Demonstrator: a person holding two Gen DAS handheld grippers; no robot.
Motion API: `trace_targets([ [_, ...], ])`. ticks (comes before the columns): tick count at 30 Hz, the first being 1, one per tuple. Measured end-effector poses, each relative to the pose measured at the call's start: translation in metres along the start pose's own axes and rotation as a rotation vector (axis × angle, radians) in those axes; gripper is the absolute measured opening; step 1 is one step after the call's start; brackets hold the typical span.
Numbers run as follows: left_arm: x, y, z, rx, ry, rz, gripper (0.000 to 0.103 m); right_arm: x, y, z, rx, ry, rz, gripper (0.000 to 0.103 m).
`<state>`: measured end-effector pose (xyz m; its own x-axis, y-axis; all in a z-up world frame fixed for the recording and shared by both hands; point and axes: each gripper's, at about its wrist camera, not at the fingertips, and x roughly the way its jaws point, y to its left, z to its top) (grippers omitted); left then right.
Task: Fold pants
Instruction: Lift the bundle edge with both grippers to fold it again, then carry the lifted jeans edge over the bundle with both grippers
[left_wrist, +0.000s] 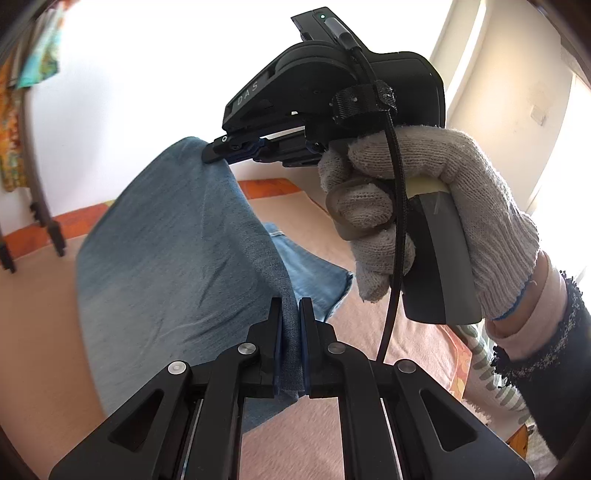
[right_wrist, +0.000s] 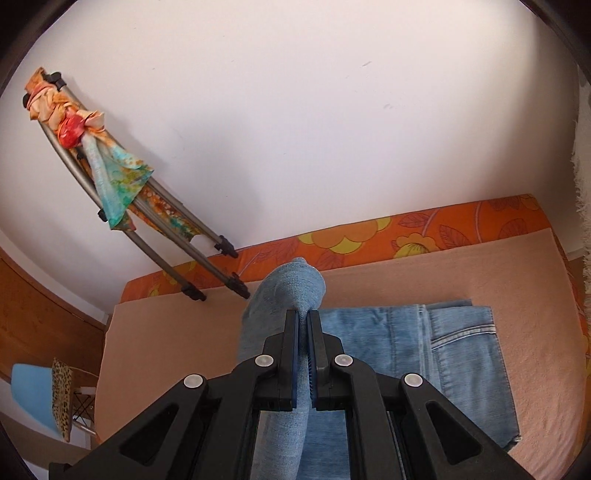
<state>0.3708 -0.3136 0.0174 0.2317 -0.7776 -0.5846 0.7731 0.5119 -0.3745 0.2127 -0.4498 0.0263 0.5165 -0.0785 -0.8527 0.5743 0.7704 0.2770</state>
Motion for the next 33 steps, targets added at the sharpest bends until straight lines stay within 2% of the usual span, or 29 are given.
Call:
trace_targets([
  [7, 0.058, -0.016, 0.016, 0.018, 0.051, -0.035, 0.006, -0.002, -0.059, 0.01, 0.067, -0.017, -0.023, 0.001],
  [14, 0.092, -0.022, 0.012, 0.027, 0.077, -0.048, 0.006, 0.014, -0.105, 0.01, 0.113, 0.003, -0.044, 0.001],
  [19, 0.081, -0.016, 0.015, 0.003, 0.088, -0.053, 0.008, 0.032, -0.126, 0.008, 0.129, 0.016, -0.068, 0.001],
  [23, 0.048, -0.005, 0.017, 0.038, 0.081, -0.047, 0.013, 0.035, -0.139, 0.004, 0.145, 0.009, -0.057, 0.0],
  [24, 0.039, -0.004, 0.015, 0.049, 0.085, -0.044, 0.016, 0.036, -0.142, 0.003, 0.153, 0.005, -0.048, 0.0],
  [26, 0.021, 0.003, 0.015, 0.092, 0.083, -0.015, 0.031, 0.039, -0.147, -0.001, 0.161, 0.015, -0.032, 0.001],
  [29, 0.009, 0.013, 0.007, 0.146, 0.089, 0.055, 0.031, 0.036, -0.155, -0.009, 0.18, 0.026, -0.029, 0.009],
  [31, 0.003, 0.021, -0.002, 0.162, 0.106, 0.1, 0.031, 0.024, -0.161, -0.017, 0.2, 0.024, -0.007, 0.032],
  [32, 0.001, 0.024, -0.006, 0.158, 0.12, 0.11, 0.031, 0.018, -0.162, -0.022, 0.203, 0.021, 0.01, 0.038],
  [33, 0.0, 0.031, -0.009, 0.154, 0.129, 0.125, 0.031, 0.011, -0.163, -0.028, 0.199, 0.024, 0.02, 0.038],
])
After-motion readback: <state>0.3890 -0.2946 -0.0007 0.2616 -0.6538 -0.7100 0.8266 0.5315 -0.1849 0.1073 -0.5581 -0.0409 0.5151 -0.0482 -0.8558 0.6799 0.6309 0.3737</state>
